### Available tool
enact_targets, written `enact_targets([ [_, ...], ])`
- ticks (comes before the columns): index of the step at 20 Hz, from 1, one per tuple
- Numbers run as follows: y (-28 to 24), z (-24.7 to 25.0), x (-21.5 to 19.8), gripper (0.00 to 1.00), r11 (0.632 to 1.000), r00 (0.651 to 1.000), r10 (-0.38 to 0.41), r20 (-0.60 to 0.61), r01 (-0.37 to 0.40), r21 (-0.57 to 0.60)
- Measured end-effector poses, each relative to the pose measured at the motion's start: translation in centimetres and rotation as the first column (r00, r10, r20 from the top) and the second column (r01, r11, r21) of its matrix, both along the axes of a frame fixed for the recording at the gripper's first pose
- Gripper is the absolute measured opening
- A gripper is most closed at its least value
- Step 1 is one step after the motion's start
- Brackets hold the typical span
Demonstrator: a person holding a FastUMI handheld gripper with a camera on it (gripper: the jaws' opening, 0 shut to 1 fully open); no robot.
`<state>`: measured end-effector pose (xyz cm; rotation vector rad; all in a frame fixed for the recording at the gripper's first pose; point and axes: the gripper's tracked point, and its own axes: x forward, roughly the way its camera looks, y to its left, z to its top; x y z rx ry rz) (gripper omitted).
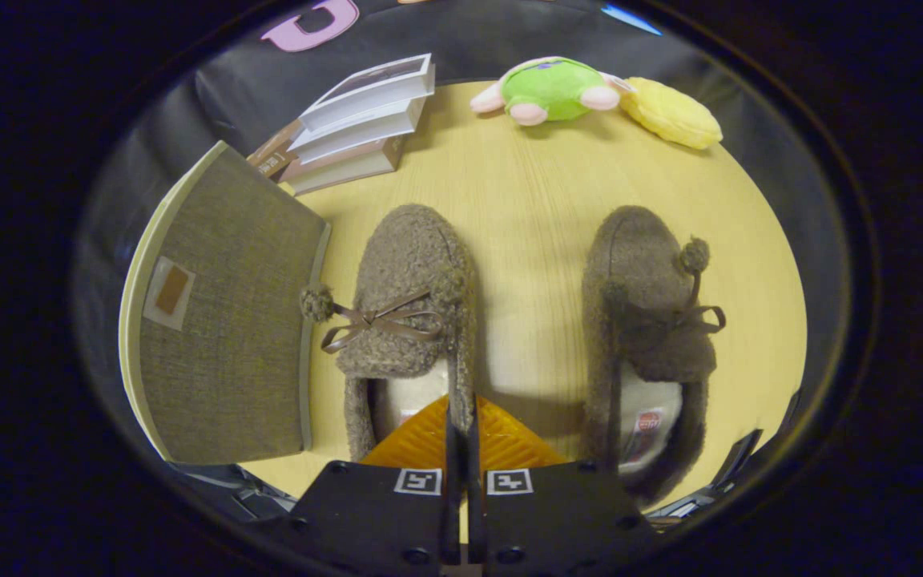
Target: Open the storage box then place both shoes into the box .Put the left shoe in first, then the right shoe, with the right side of both shoes facing outward in a uniform manner.
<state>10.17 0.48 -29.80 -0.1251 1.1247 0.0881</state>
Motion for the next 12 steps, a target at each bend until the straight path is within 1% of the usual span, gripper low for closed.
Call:
enact_targets([
  [2, 0.2, 0.2, -0.1, 0.07, 1.000, 1.000, -0.016, 0.004, 0.016, 0.016],
  [4, 0.5, 0.5, -0.2, 0.07, 0.999, 1.000, -0.016, 0.025, 0.015, 0.042],
  [5, 0.8, 1.1, 0.0, 0.04, 0.998, 0.999, -0.020, 0.040, 0.018, 0.058],
  [7, 1.1, 1.7, 0.1, 0.04, 0.996, 0.997, -0.029, 0.065, 0.024, 0.083],
  [12, 2.2, 3.9, 0.4, 0.04, 0.981, 0.991, -0.094, 0.094, 0.076, 0.181],
])
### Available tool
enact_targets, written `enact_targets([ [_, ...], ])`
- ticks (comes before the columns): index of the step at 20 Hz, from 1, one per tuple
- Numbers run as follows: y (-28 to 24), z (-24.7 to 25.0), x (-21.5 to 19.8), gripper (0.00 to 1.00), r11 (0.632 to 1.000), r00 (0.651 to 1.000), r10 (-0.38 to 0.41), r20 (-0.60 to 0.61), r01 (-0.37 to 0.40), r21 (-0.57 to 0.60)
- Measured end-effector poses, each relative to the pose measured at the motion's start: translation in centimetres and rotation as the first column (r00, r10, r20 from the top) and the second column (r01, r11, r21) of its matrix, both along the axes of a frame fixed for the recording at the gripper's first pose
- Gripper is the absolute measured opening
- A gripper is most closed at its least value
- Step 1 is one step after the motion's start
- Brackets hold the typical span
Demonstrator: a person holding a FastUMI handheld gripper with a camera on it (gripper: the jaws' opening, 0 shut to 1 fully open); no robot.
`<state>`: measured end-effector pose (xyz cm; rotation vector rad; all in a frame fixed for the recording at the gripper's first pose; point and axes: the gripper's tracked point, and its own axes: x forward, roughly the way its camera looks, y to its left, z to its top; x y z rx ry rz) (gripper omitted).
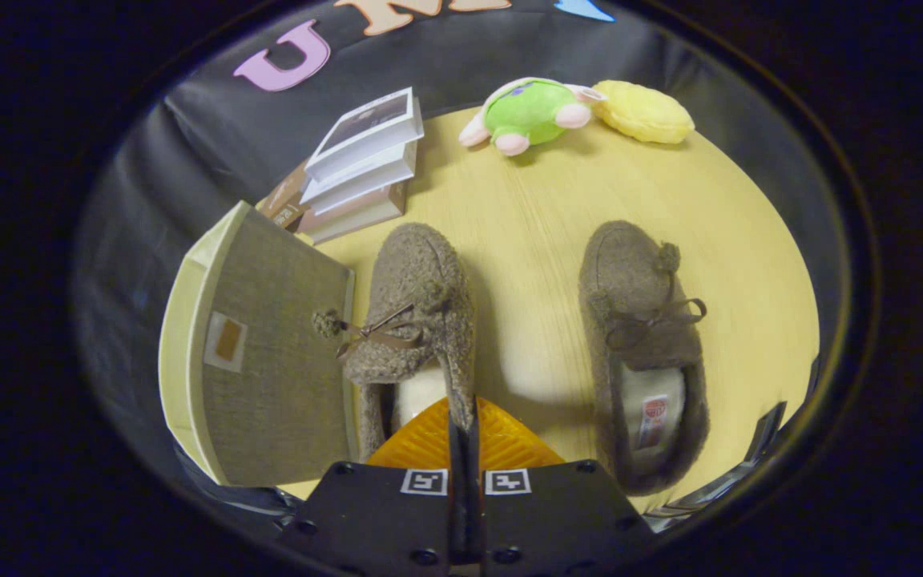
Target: Open the storage box then place both shoes into the box .Put the left shoe in first, then the right shoe, with the right side of both shoes facing outward in a uniform manner.
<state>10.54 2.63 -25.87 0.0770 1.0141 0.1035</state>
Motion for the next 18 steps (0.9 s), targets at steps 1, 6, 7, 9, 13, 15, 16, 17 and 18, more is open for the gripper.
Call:
enact_targets([
  [1, 0.3, 0.6, 0.0, 0.04, 0.999, 1.000, -0.016, 0.005, 0.016, 0.029],
  [6, 2.5, 5.9, 0.0, 0.03, 0.988, 0.997, -0.049, 0.065, 0.039, 0.149],
  [7, 3.3, 7.3, -0.1, 0.03, 0.984, 0.995, -0.049, 0.084, 0.034, 0.173],
  [9, 5.1, 10.0, -0.3, 0.03, 0.973, 0.993, -0.046, 0.113, 0.019, 0.230],
  [13, 10.4, 13.9, -0.8, 0.03, 0.947, 0.988, -0.023, 0.154, -0.028, 0.319],
  [15, 14.3, 14.6, -1.3, 0.03, 0.926, 0.989, 0.006, 0.149, -0.061, 0.372],
  [16, 16.2, 14.5, -1.6, 0.03, 0.916, 0.990, 0.026, 0.136, -0.078, 0.394],
  [17, 17.9, 13.9, -2.0, 0.03, 0.911, 0.992, 0.042, 0.118, -0.087, 0.403],
  [18, 19.3, 12.8, -2.2, 0.03, 0.912, 0.994, 0.055, 0.094, -0.088, 0.401],
])
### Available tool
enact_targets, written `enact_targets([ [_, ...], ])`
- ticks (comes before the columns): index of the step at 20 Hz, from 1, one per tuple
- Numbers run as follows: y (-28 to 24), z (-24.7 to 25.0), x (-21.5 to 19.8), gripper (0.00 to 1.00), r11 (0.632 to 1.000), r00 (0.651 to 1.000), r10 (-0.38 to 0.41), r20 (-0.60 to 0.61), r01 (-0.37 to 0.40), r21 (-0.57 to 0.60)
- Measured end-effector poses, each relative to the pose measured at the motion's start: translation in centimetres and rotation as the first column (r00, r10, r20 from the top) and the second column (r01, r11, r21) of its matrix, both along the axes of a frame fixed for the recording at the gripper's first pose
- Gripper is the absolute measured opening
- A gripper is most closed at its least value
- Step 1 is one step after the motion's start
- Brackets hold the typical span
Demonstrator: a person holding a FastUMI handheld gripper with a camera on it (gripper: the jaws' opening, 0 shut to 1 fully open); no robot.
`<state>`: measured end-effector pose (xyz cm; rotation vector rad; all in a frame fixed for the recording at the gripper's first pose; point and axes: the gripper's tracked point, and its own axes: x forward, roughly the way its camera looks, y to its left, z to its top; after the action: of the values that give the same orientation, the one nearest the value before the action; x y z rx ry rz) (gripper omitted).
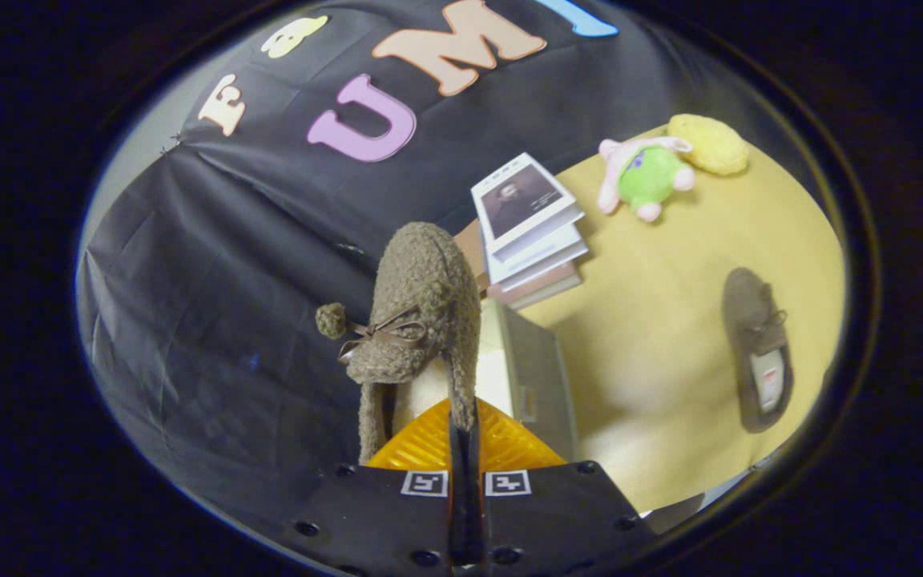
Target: Open the storage box then place both shoes into the box .Put the left shoe in first, then the right shoe, with the right side of both shoes facing outward in a uniform manner.
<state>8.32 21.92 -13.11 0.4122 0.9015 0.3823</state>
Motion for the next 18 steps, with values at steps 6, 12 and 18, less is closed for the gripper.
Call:
enact_targets([
  [6, 5.3, -7.8, -1.3, 0.03, 0.996, 0.987, 0.030, -0.158, -0.043, -0.075],
  [12, 6.8, -13.8, -0.1, 0.03, 0.973, 0.981, -0.009, -0.195, -0.037, -0.230],
  [18, 5.9, -17.7, 0.2, 0.03, 0.911, 0.977, -0.034, -0.210, -0.057, -0.410],
])
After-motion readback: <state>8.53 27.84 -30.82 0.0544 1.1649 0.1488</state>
